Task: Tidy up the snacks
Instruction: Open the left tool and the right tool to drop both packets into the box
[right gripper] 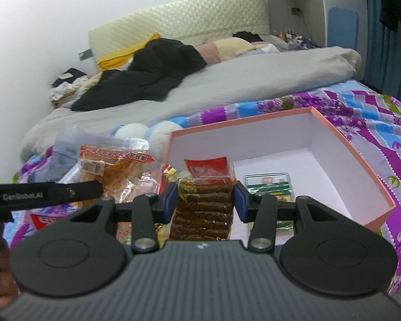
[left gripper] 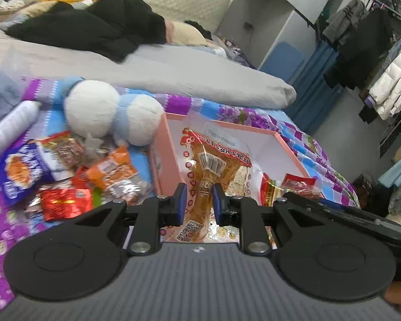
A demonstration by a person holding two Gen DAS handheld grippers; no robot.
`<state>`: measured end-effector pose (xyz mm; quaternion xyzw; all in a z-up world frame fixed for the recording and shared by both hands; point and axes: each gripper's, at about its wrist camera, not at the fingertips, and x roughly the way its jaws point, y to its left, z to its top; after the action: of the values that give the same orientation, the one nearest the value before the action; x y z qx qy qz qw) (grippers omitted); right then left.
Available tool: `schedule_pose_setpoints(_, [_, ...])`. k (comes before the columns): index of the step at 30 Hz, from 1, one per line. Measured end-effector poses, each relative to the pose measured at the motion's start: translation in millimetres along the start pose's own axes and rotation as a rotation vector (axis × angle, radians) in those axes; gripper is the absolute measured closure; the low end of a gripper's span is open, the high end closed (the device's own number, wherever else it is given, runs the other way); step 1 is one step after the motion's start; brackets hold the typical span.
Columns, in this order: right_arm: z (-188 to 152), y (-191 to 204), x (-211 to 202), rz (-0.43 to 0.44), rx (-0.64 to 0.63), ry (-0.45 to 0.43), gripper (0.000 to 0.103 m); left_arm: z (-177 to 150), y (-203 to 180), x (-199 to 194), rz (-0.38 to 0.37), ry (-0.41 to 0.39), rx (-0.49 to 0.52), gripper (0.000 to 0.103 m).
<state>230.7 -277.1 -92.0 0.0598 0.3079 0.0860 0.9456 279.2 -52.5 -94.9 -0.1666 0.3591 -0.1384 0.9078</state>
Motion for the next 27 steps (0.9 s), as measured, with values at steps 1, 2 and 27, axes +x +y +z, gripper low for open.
schedule_pose_setpoints(1, [1.1, -4.7, 6.0, -0.007, 0.002, 0.007, 0.056, 2.6, -2.0, 8.3, -0.005, 0.009, 0.005, 0.079])
schedule_pose_setpoints(2, [1.9, -8.8, 10.3, -0.012, 0.003, 0.011, 0.056, 5.4, -4.6, 17.4, -0.013, 0.021, 0.014, 0.079])
schedule_pose_setpoints(27, [-2.1, -65.0, 86.5, -0.043, 0.093, 0.14, 0.032, 25.1, -21.4, 103.9, -0.047, 0.098, 0.098, 0.044])
